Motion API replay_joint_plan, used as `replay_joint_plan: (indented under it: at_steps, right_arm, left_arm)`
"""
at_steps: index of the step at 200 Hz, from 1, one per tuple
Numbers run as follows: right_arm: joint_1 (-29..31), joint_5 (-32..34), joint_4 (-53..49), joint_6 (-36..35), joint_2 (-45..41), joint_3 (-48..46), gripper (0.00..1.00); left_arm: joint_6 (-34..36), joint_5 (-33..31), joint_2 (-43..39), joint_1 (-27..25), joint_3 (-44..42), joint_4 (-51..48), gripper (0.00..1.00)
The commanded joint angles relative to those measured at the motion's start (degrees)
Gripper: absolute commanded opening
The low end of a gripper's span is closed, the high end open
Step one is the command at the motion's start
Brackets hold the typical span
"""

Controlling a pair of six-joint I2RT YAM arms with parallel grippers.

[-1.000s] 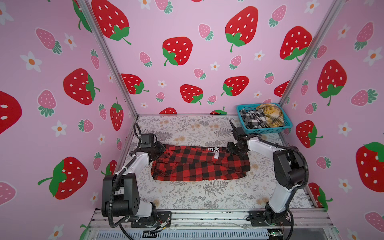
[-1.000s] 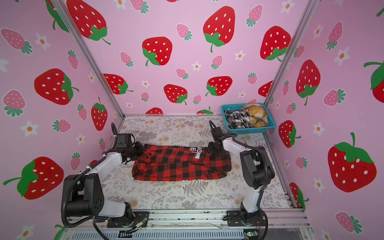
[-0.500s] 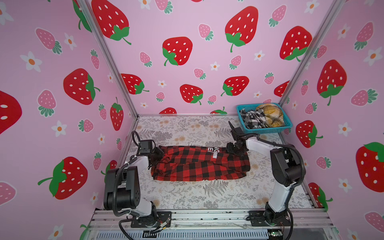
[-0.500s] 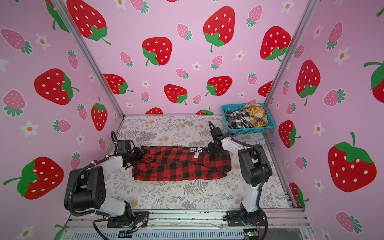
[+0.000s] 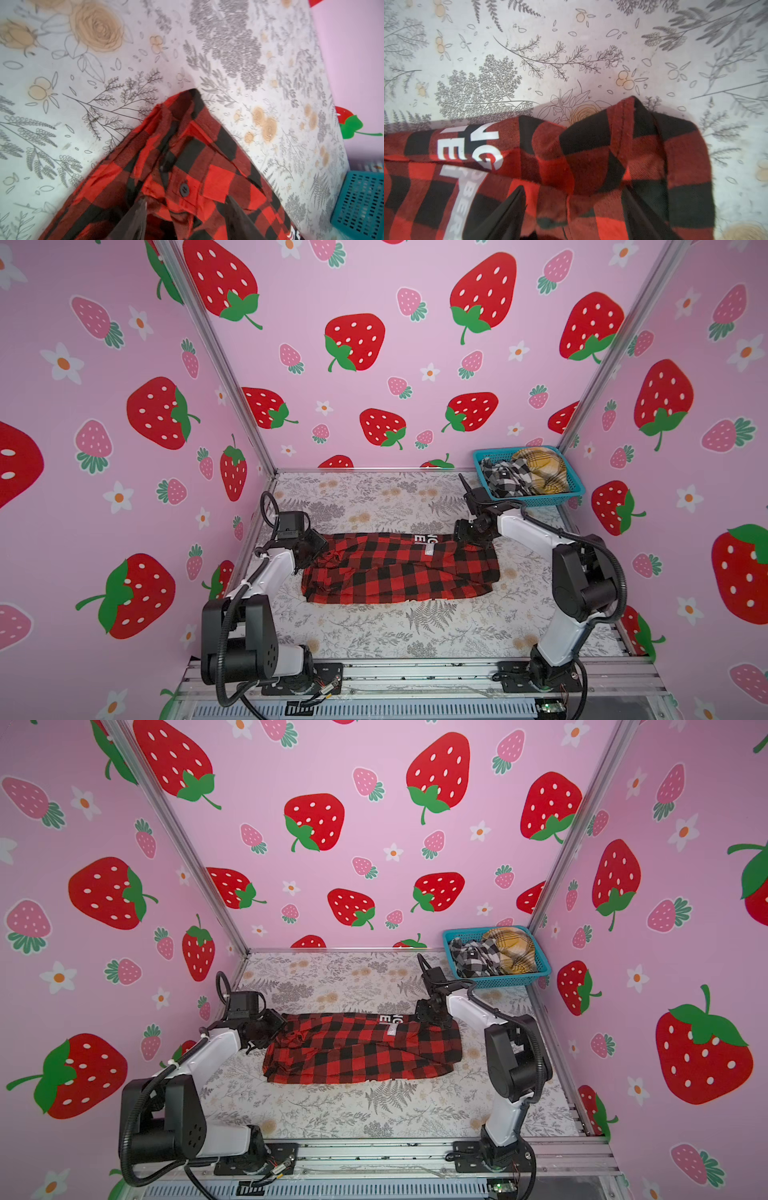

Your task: Fold and stack the long sleeve shirts

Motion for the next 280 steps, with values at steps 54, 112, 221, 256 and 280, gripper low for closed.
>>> replay_joint_plan:
  at_steps: [54, 112, 221, 256, 280]
  right_arm:
    - [0.78, 4.62, -8.83, -1.84, -8.64, -0.7, 0.86]
    - [7.44, 4.57, -7.67, 0.39, -10.24, -0.25, 0.67]
    - [16.11, -1.66, 1.63, 3.87, 7.61, 9.79, 0.1]
    - [16.29, -1.58, 4.51, 4.58, 9.93, 4.45, 0.1]
    - [16.3, -0.95, 5.03, 4.14, 13.08, 3.91, 0.09]
  left_arm:
    - [2.75, -5.3, 3.14, -8.56, 11.48, -15.14, 0.59]
    - [5.81, 6.79, 17.67, -10.66, 23.29, -12.02, 0.32]
    - [6.04, 11.75, 26.42, -10.2, 23.95, -10.1, 0.0]
    - [5.26, 11.67, 26.94, -8.71, 19.59, -8.29, 0.0]
    - [5.58, 10.45, 27.59, -6.91, 17.41, -8.06, 0.0]
